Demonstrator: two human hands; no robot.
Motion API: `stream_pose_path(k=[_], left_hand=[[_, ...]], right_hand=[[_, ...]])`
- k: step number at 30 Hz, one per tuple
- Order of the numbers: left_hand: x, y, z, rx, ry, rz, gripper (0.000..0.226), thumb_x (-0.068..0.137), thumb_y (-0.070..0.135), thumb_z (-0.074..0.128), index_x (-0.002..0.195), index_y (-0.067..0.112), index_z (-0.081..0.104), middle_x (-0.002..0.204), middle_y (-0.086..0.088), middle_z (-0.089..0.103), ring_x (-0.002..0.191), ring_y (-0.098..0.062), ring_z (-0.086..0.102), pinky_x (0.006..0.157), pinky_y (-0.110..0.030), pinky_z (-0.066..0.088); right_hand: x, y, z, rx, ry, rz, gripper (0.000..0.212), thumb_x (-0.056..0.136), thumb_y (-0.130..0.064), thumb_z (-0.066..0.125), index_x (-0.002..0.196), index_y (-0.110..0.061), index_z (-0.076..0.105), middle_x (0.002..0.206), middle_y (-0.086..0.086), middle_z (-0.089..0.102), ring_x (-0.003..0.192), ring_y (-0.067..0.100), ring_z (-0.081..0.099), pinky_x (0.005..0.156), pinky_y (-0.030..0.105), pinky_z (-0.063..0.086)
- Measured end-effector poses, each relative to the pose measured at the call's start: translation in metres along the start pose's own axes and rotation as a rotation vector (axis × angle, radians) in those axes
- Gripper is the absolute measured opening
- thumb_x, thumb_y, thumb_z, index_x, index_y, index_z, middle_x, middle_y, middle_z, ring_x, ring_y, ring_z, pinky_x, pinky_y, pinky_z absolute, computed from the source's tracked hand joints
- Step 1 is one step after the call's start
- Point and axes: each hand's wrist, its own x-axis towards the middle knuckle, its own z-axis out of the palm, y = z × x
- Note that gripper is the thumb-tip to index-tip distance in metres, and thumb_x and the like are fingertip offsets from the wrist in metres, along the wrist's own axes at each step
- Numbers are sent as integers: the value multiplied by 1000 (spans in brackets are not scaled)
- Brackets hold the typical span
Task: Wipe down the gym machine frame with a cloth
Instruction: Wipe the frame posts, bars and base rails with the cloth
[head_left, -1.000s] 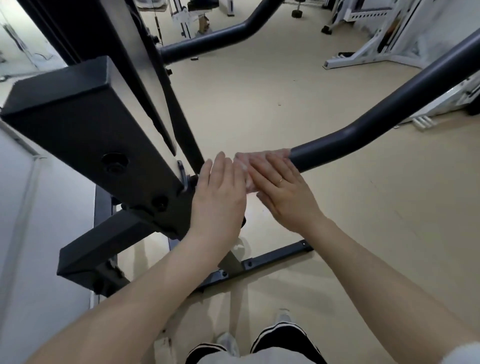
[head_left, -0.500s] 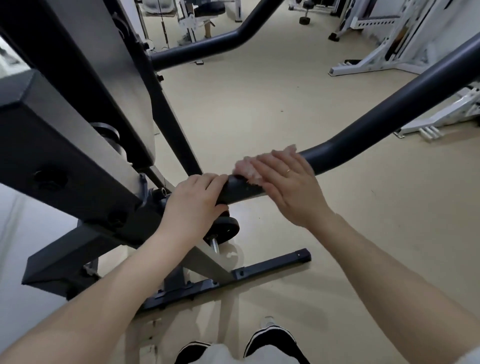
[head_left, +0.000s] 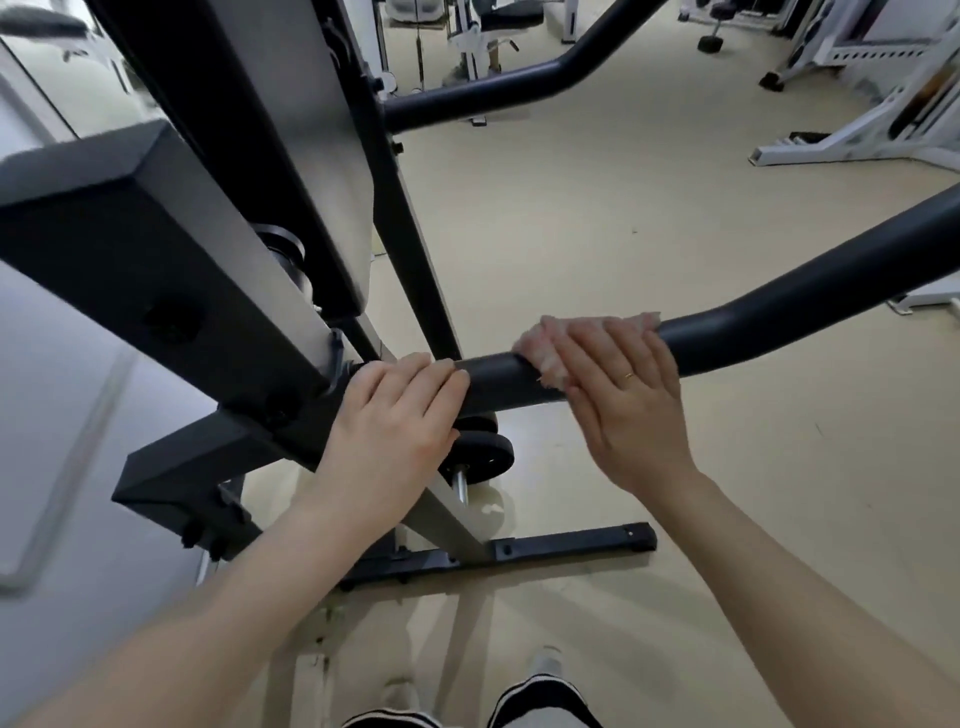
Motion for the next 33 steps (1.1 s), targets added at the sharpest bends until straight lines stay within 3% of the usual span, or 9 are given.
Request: stream_pose_path(k=[3, 6, 10, 14, 18, 22, 25, 29, 33], left_hand=[[-23, -27, -6, 57, 64, 41, 33, 83, 11, 66, 116, 8, 62, 116, -8, 66, 115, -26, 53, 93, -39, 31], [-30, -44, 0, 29, 51, 125, 32, 90, 8, 55, 121, 4, 59, 122, -12, 62, 120, -26, 53, 100, -37, 30], [-41, -36, 6, -128, -70, 123, 44, 95, 6, 34, 138, 3, 39, 140, -16, 46, 131, -23, 37, 110, -27, 23], [-34, -63, -20, -324, 87, 248, 51, 82, -9, 36, 132, -8, 47, 137, -23, 47, 122, -33, 46, 96, -34, 44], [-18, -42, -13, -438, -5, 316, 55, 73, -16, 43, 127, -11, 49, 135, -29, 47, 117, -41, 53, 92, -44, 48], [16, -33, 8, -427, -31, 336, 75, 57, -22, 64, 128, -5, 48, 126, -36, 50, 107, -49, 57, 86, -53, 49], [38, -18, 17, -395, -113, 310, 71, 58, -18, 72, 126, -2, 54, 123, -39, 51, 98, -51, 60, 75, -53, 51], [69, 5, 26, -400, -164, 276, 58, 77, 7, 72, 131, 5, 52, 128, -33, 50, 90, -46, 60, 68, -45, 50], [96, 24, 32, -360, -271, 183, 58, 97, 37, 44, 149, 27, 20, 151, -12, 28, 122, -33, 44, 87, -36, 39]], right_hand=[[0, -31, 12, 59, 66, 353, 49, 103, -36, 27, 144, -14, 43, 149, 14, 38, 142, 28, 17, 117, 43, 4], [2, -120, 44, 277, -41, 529, 64, 97, -44, 27, 153, -20, 5, 159, 11, -7, 144, 22, -24, 116, 40, -17], [-7, -196, 89, 99, -188, 356, 69, 102, -41, 33, 153, -10, -1, 160, 15, -11, 146, 33, -13, 117, 55, 2], [-7, -150, 69, 181, 21, 658, 66, 101, -52, 14, 151, -17, -10, 160, 10, -14, 147, 26, -14, 120, 49, 0], [16, -101, 34, 725, 387, 1122, 75, 96, -58, 29, 142, -44, -28, 157, -10, -24, 147, 9, -9, 120, 49, 11], [26, -140, 38, 948, 437, 1064, 62, 105, -38, 30, 140, -48, -20, 144, -41, -25, 130, -26, -14, 121, 27, 4], [20, -140, 34, 947, 391, 1040, 58, 105, -32, 31, 147, -44, -7, 151, -25, -27, 120, -35, -10, 105, 0, 11], [38, -70, -6, 810, 579, 1175, 55, 105, -33, 29, 152, -37, 0, 157, -20, -16, 128, -18, 2, 114, 20, 9], [42, -23, -25, 645, 575, 1155, 63, 104, -27, 37, 151, -34, -4, 157, -13, -23, 128, -16, -8, 105, 7, 3]])
